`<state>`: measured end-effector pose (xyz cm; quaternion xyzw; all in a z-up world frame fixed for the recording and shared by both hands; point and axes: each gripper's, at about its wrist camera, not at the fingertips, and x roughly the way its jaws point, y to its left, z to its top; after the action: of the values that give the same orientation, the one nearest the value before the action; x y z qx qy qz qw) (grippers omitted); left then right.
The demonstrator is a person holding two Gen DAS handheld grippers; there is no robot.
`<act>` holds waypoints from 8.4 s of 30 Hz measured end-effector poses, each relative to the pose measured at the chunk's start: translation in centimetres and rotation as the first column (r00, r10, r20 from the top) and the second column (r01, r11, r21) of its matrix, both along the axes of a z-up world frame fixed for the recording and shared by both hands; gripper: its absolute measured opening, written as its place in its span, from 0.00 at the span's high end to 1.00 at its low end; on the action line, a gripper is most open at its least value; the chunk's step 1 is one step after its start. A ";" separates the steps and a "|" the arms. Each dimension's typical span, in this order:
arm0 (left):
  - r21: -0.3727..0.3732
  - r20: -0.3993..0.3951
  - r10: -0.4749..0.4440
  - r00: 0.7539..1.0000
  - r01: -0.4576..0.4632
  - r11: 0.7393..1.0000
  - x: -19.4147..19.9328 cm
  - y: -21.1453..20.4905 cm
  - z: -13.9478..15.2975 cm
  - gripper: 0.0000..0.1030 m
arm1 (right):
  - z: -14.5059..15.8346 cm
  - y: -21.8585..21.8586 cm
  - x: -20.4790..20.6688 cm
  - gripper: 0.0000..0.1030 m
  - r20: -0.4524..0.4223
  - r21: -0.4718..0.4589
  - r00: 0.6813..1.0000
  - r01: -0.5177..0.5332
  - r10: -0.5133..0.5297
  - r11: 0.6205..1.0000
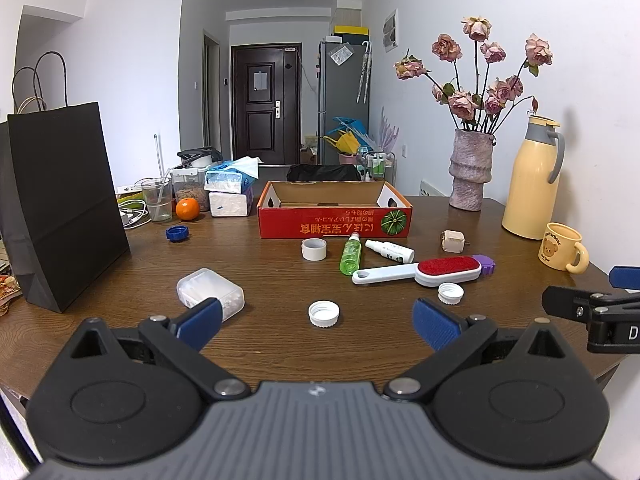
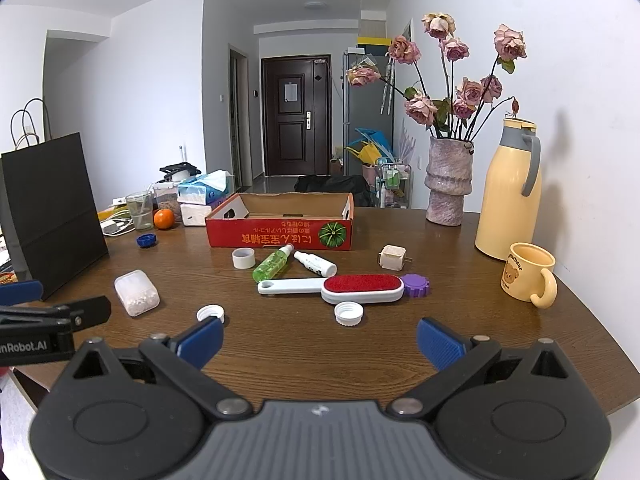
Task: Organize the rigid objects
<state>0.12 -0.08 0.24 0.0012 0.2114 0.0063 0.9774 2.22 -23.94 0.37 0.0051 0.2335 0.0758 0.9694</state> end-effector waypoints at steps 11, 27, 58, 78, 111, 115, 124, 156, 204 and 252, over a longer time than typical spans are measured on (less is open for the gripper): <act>-0.001 0.001 0.000 1.000 0.000 1.000 0.0 0.0 0.0 0.00 | 0.0 0.0 0.0 0.00 0.001 0.000 1.000 0.000 0.000 1.000; -0.001 0.002 0.000 1.000 0.000 1.000 0.0 0.0 0.0 0.00 | 0.0 0.1 -0.1 0.00 0.003 0.000 1.000 0.000 0.000 1.000; -0.046 -0.049 0.083 0.995 -0.086 0.995 5.8 3.2 -2.9 0.00 | -2.9 2.0 5.1 0.00 -0.020 -0.008 0.999 -0.028 0.028 1.000; -0.043 -0.093 0.175 0.980 -0.179 0.983 12.4 7.1 -5.8 0.00 | -6.8 1.2 12.3 0.00 -0.046 -0.005 0.999 0.011 -0.011 1.000; -0.061 -0.162 0.212 0.964 -0.224 0.973 18.7 11.9 -10.1 0.00 | -14.3 0.9 24.3 0.62 -0.194 -0.063 0.979 0.049 -0.061 0.997; -0.056 -0.181 0.192 0.964 -0.205 0.977 19.4 12.5 -10.6 0.00 | -14.4 0.9 24.1 0.62 -0.188 -0.051 0.981 0.045 -0.054 0.998; 0.025 -0.178 0.103 0.979 -0.100 0.995 20.6 13.4 -11.4 0.00 | -14.6 0.9 24.1 0.62 -0.176 -0.052 0.982 0.059 -0.068 0.997; -0.020 -0.285 0.037 0.958 -0.044 0.999 27.0 14.9 -13.5 0.00 | -14.7 0.8 24.2 0.62 -0.177 -0.051 0.981 0.067 -0.075 0.996; -0.078 -0.109 0.180 0.978 -0.189 0.979 23.5 11.3 -10.5 0.01 | -13.3 0.8 22.5 0.62 -0.089 0.003 0.993 0.076 -0.076 0.997; -0.171 0.015 0.147 0.989 -0.143 0.975 36.4 7.9 -4.0 0.01 | -4.0 9.0 35.9 0.62 0.114 0.110 0.993 -0.041 0.029 0.993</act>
<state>36.50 7.87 -3.80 -0.0973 0.1973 0.0596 0.9737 38.08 -14.93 -3.63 0.0512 0.1743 0.1061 0.9776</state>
